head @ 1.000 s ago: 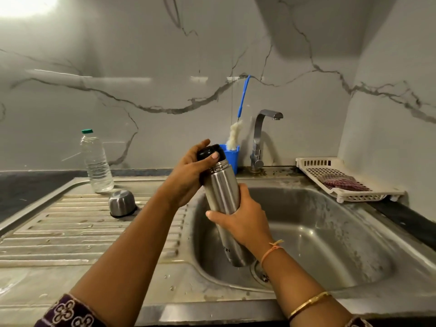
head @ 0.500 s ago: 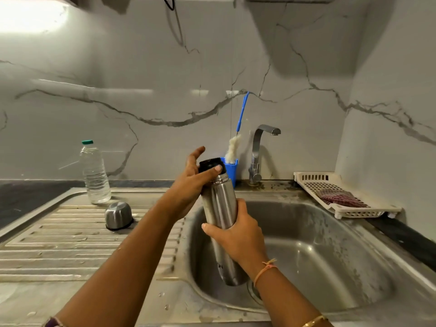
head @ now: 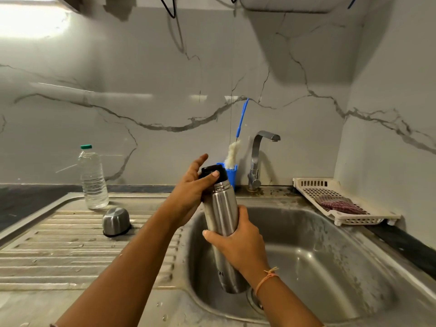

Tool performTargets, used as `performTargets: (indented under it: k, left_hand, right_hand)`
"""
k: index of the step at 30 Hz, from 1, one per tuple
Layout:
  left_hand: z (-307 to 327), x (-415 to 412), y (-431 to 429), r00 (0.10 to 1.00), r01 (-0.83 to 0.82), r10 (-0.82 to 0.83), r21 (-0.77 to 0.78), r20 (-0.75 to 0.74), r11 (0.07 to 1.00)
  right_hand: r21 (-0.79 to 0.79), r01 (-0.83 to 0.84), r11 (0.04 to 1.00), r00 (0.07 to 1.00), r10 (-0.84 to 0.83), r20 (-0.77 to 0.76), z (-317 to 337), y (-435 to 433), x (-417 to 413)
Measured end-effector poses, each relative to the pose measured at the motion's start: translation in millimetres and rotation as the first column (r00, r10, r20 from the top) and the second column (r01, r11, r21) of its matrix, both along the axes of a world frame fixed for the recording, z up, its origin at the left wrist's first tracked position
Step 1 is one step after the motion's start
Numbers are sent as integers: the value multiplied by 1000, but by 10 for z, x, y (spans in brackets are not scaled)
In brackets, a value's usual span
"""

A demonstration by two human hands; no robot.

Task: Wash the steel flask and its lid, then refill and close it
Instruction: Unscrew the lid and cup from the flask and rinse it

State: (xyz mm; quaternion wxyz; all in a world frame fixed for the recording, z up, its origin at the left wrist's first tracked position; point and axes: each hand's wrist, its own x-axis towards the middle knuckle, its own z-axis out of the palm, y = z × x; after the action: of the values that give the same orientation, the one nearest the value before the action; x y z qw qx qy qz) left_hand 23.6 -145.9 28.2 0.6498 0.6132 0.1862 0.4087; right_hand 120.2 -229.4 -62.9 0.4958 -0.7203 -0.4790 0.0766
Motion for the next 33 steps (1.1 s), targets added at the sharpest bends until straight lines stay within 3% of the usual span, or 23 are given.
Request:
performTargets:
  k: [6,10,12,15,17,20,23,25,28,31,33]
  left_hand:
    - [-14,85,-71,967,-254,256,-75,18,964]
    - [14,110,-52,919,-380,384,58,-91,923]
    - [37,72,-31,946,-282,296,117,-129,952]
    - [90,-42,3,995,75,-72,42,-67,996]
    - [88,-79,46,990,122,-116,75,-74,990]
    - [71,-29,36,996,-76,78,58,-44,995]
    - [56,49,-28,940,-331,337,106,-45,938]
    - [55,77,-29,910,-385,404,171,-92,907]
    - [81,55,-5,950,-220,253,182,-182,958]
    - [96,-32,47,996,33,-28,51,-89,998]
    - [72,-52,82,998,33,-28,76,-64,997]
  right_hand:
    - [-37,-6,999,999,8,36,-11,7,-22]
    - [-32,-4,999,995,7,99,3,-9,-45]
    - [-19,-13,1000,996,15,85,16,-18,-39]
    - [11,-23,1000,1000,23,12,26,-26,0]
    - [20,-15,1000,1000,14,2,31,-29,11]
    - [3,32,999,998,-32,62,21,-14,-16]
    - [-15,102,995,983,-99,158,22,-5,-24]
    - [-32,95,995,979,-88,186,25,-14,-16]
    - [-17,70,997,986,-67,151,29,-24,-20]
    - [-5,71,997,990,-69,124,23,-17,-23]
    - [-11,75,997,990,-73,124,25,-9,-17]
